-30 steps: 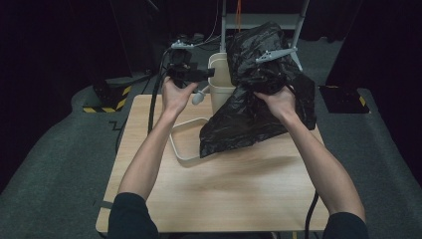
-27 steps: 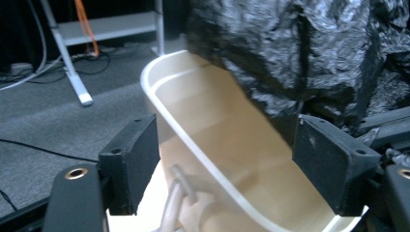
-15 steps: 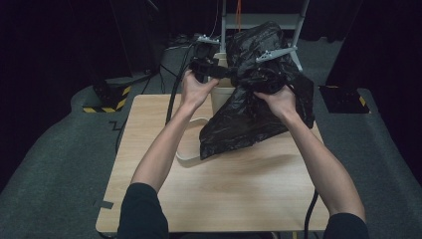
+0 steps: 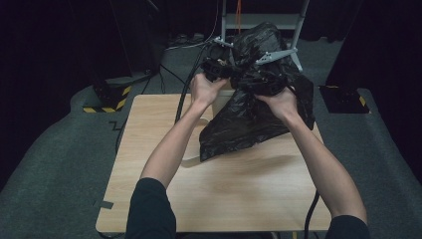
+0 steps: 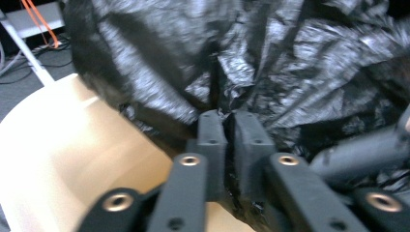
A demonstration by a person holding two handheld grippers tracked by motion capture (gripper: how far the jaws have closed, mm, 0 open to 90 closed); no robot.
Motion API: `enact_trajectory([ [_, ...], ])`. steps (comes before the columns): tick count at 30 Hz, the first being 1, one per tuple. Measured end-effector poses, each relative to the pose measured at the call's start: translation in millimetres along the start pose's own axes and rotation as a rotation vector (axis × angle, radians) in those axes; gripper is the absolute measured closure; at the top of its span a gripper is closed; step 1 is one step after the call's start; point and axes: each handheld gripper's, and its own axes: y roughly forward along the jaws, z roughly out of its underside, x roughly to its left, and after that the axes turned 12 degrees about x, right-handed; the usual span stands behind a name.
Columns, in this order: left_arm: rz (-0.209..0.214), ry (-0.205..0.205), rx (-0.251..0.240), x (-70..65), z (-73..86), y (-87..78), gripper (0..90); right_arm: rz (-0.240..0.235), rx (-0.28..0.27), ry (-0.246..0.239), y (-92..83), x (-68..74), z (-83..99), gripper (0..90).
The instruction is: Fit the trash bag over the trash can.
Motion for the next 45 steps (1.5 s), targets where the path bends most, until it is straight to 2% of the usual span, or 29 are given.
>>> enact_trajectory([
  [3, -0.013, 0.008, 0.019, -5.5, 1.2, 1.1, 89.2, 0.023, -0.038, 0.003, -11.7, 0.4, 4.0, 60.6],
  [8, -0.016, 0.014, 0.032, -5.4, 4.7, -0.6, 89.8, 0.075, -0.101, 0.01, -36.1, -4.0, 8.5, 49.1],
  [12, -0.014, 0.014, 0.041, -5.1, 5.9, -2.1, 89.8, 0.156, -0.135, 0.035, -51.8, -10.0, 7.2, 43.7],
  [14, -0.007, 0.008, 0.041, -3.9, 5.5, -2.6, 89.7, 0.199, -0.135, 0.075, -53.8, -18.1, 6.6, 40.9],
  [17, -0.001, 0.005, 0.034, -3.4, 6.2, -3.0, 89.6, 0.232, -0.104, 0.129, -47.9, -30.5, 7.6, 38.0],
  [20, 0.0, 0.005, 0.021, -3.4, 6.7, -3.0, 89.3, 0.227, -0.086, 0.192, -37.4, -42.0, 9.8, 37.6],
  [23, 0.018, -0.007, 0.006, -1.7, 6.6, -2.9, 88.2, 0.21, -0.069, 0.23, -27.4, -47.8, 11.7, 42.8],
  [25, 0.031, -0.015, -0.001, -0.8, 6.8, -2.1, 86.8, 0.202, -0.058, 0.232, -23.3, -48.9, 12.1, 53.3],
  [27, 0.04, -0.018, -0.013, -1.0, 7.5, -1.9, 83.5, 0.19, -0.05, 0.214, -21.3, -47.9, 12.0, 65.0],
  [29, 0.056, -0.026, -0.03, -0.8, 8.7, -2.3, 77.2, 0.184, -0.049, 0.194, -21.0, -45.8, 11.5, 74.1],
  [30, 0.055, -0.028, -0.039, -0.7, 9.2, -2.9, 73.1, 0.197, -0.042, 0.182, -21.3, -44.4, 10.9, 78.3],
  [32, 0.038, -0.029, -0.059, -1.3, 10.4, -5.8, 61.0, 0.221, -0.035, 0.155, -23.8, -42.0, 10.4, 86.1],
  [33, 0.017, -0.028, -0.07, -1.7, 10.6, -8.0, 55.1, 0.222, -0.043, 0.152, -26.1, -40.8, 10.3, 88.5],
  [36, -0.006, -0.046, -0.129, -0.4, 11.0, -16.6, 41.5, 0.228, -0.075, 0.121, -33.6, -36.7, 7.6, 89.9],
  [38, 0.002, -0.058, -0.17, -0.2, 11.1, -22.5, 37.9, 0.21, -0.076, 0.106, -35.4, -32.0, 3.9, 90.0],
  [42, -0.013, -0.048, -0.203, -2.2, 10.6, -30.2, 34.9, 0.166, -0.064, 0.058, -30.7, -21.5, -6.6, 90.0],
  [45, -0.008, -0.062, -0.224, -1.2, 8.3, -34.0, 34.9, 0.132, -0.034, 0.034, -20.5, -13.5, -13.1, 90.0],
])
